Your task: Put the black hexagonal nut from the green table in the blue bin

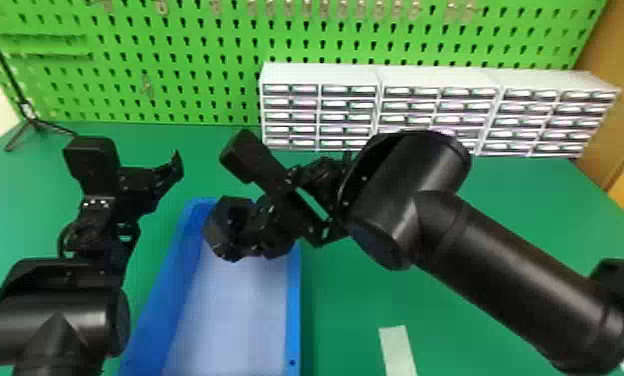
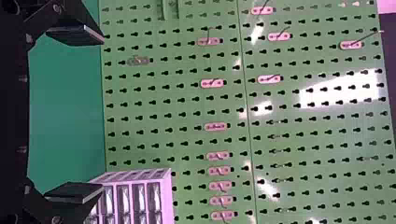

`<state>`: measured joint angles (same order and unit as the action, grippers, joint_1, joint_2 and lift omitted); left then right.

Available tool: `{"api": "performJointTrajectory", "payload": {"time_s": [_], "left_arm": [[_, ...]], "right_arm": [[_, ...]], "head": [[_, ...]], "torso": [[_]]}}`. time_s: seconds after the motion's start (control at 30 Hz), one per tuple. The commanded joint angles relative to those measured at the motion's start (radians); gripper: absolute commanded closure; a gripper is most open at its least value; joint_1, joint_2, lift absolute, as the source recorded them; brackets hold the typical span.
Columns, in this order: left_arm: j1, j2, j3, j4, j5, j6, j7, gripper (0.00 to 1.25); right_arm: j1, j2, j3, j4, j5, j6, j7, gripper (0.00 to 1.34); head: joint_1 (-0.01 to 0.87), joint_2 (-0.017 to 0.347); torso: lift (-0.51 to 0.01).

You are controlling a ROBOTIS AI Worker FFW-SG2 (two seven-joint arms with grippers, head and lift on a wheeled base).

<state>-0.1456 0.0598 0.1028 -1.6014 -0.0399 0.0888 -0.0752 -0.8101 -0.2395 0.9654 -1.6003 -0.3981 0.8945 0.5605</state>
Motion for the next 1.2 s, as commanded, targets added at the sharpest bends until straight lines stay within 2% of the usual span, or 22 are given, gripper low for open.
{"api": "performJointTrajectory", "payload": {"time_s": [0.0,0.63,0.67,0.8,0.83,0.97,1.17], "left_arm": [[0.0,0.0,0.0,0.0,0.0,0.0,0.0,0.17],[-0.003,0.0,0.0,0.0,0.0,0.002,0.0,0.17],[-0.003,0.0,0.0,0.0,0.0,0.0,0.0,0.17],[-0.003,0.0,0.0,0.0,0.0,0.0,0.0,0.17],[-0.003,0.0,0.002,0.0,0.0,0.002,0.0,0.17],[-0.003,0.0,0.0,0.0,0.0,0.002,0.0,0.17],[-0.003,0.0,0.0,0.0,0.0,0.002,0.0,0.17]], "right_arm": [[-0.008,-0.004,0.024,0.007,-0.025,-0.005,-0.005,1.02],[-0.018,-0.006,0.042,0.01,-0.041,-0.005,-0.007,1.02],[-0.018,-0.006,0.042,0.01,-0.041,-0.005,-0.007,1.0],[-0.02,-0.006,0.042,0.01,-0.041,-0.003,-0.007,0.57],[-0.02,-0.006,0.044,0.01,-0.041,-0.002,-0.007,0.51],[-0.021,-0.006,0.044,0.01,-0.039,0.001,-0.007,0.41],[-0.021,-0.006,0.041,0.01,-0.034,0.007,-0.007,0.4]], "head": [[0.683,0.028],[0.683,0.028],[0.683,0.028],[0.683,0.028],[0.683,0.028],[0.683,0.028],[0.683,0.028]], "torso": [[-0.096],[-0.096],[-0.096],[-0.096],[-0.096],[-0.096],[-0.096]]}}
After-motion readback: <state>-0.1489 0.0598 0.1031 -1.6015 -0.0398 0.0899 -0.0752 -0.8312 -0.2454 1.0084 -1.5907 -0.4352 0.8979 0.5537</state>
